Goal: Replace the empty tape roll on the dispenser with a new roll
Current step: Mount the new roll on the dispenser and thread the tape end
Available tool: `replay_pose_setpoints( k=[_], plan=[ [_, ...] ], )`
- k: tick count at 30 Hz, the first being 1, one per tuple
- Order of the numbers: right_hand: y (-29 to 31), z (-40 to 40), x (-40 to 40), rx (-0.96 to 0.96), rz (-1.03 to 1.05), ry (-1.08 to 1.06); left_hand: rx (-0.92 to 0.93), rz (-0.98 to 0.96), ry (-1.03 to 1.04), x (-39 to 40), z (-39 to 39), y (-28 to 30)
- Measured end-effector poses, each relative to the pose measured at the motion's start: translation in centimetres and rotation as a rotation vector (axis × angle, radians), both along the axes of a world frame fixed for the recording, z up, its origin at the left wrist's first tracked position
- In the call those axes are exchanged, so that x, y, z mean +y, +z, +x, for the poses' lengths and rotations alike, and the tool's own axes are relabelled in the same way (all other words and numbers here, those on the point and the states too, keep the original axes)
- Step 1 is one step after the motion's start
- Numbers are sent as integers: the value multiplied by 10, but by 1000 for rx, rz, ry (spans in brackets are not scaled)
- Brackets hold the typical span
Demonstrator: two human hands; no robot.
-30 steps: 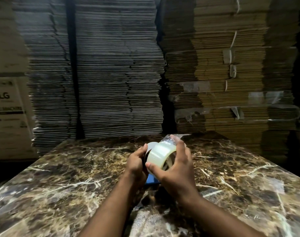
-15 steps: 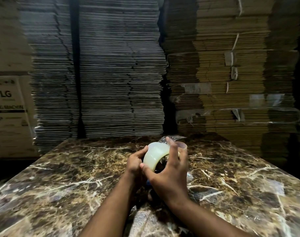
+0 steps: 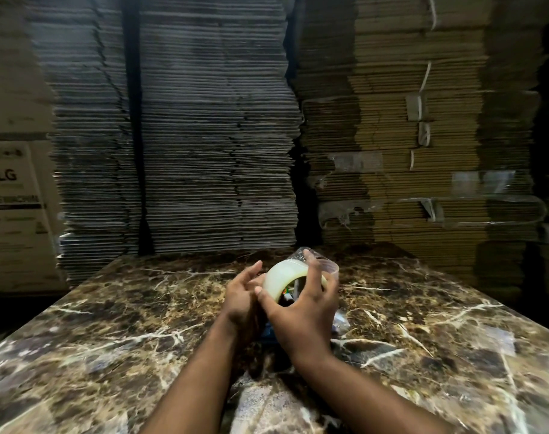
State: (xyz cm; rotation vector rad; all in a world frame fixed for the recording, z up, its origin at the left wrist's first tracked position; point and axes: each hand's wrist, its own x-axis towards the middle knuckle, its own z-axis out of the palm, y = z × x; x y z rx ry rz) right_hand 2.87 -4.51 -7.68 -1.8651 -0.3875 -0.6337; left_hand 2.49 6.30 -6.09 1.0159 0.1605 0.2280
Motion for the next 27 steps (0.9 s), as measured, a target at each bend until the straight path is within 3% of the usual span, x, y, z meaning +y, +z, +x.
replay_pose_setpoints(
  k=[11, 19, 22, 27],
  plan=[
    [1, 17, 6, 89, 82, 111, 10, 101, 17, -4, -5, 1],
    [23, 29, -17, 314, 640, 514, -55, 78, 56, -9, -3, 2],
    [39, 38, -25, 493, 808, 594, -70, 58, 64, -10, -4, 4],
    [59, 52, -43, 722, 666, 597, -68, 64, 101, -11, -6, 5]
  ],
)
